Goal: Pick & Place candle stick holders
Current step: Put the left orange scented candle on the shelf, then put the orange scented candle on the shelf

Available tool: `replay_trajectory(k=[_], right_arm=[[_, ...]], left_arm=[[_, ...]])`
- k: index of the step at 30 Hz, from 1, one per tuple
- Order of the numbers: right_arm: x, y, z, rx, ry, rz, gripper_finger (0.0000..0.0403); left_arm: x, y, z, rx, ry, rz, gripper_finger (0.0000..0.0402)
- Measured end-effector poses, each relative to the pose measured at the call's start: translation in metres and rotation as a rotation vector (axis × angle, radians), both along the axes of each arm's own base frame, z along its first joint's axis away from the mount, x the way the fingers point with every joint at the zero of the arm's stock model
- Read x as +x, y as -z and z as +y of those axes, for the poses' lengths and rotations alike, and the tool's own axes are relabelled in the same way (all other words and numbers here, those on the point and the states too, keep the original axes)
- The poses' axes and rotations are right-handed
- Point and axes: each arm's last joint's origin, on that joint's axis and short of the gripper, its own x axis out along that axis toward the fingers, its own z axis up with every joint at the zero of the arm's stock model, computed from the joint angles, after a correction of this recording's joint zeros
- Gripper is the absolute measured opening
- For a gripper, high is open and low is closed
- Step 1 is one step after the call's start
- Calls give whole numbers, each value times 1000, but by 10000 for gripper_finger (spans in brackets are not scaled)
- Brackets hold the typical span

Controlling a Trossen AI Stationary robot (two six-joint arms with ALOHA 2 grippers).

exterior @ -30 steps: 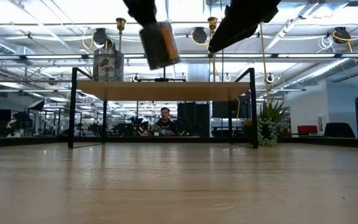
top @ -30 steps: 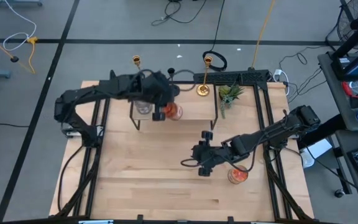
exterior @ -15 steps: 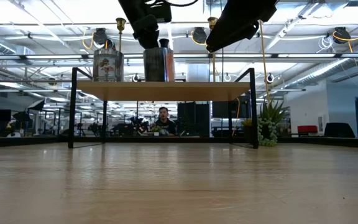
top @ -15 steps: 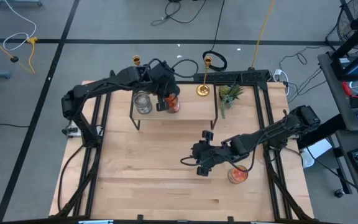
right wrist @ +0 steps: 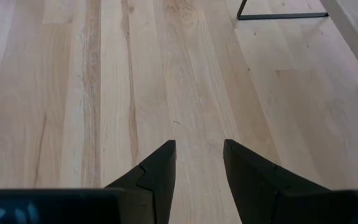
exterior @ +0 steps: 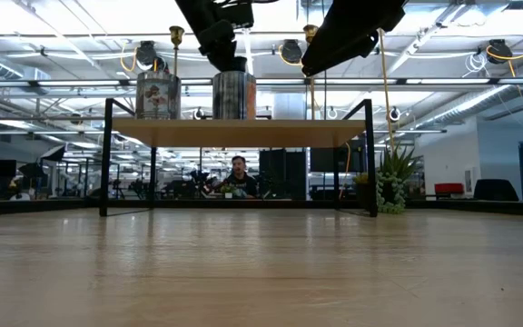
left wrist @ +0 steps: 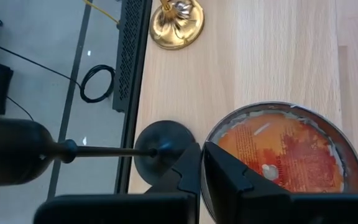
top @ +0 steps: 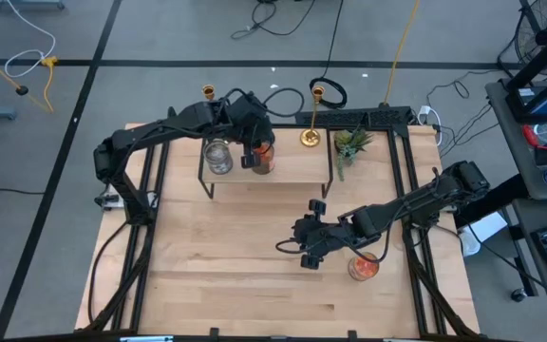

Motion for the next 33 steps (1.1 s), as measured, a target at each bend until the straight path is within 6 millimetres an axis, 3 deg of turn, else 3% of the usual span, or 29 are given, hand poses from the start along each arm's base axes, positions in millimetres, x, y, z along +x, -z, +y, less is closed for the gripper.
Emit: replay_trajectory(k=[6,15,20,27,33], right_arm=[[0,0,0,0,0,0,130],[0,1,1,15,-17,11,130],[-4,2,7,67,-87,53,130],[-21,9,27,110,-193,191,130],[-55,-3,24,139,-109,325,130]], left_arm=[[2,0,-7,8,29,5,26],[-2,-14,-33,119,67,18,27],[-19,-38,-59,153,129,-38,26],[-58,-78,-97,-31,344,-248,26],[-82,-84,-120,-106,440,-212,26]])
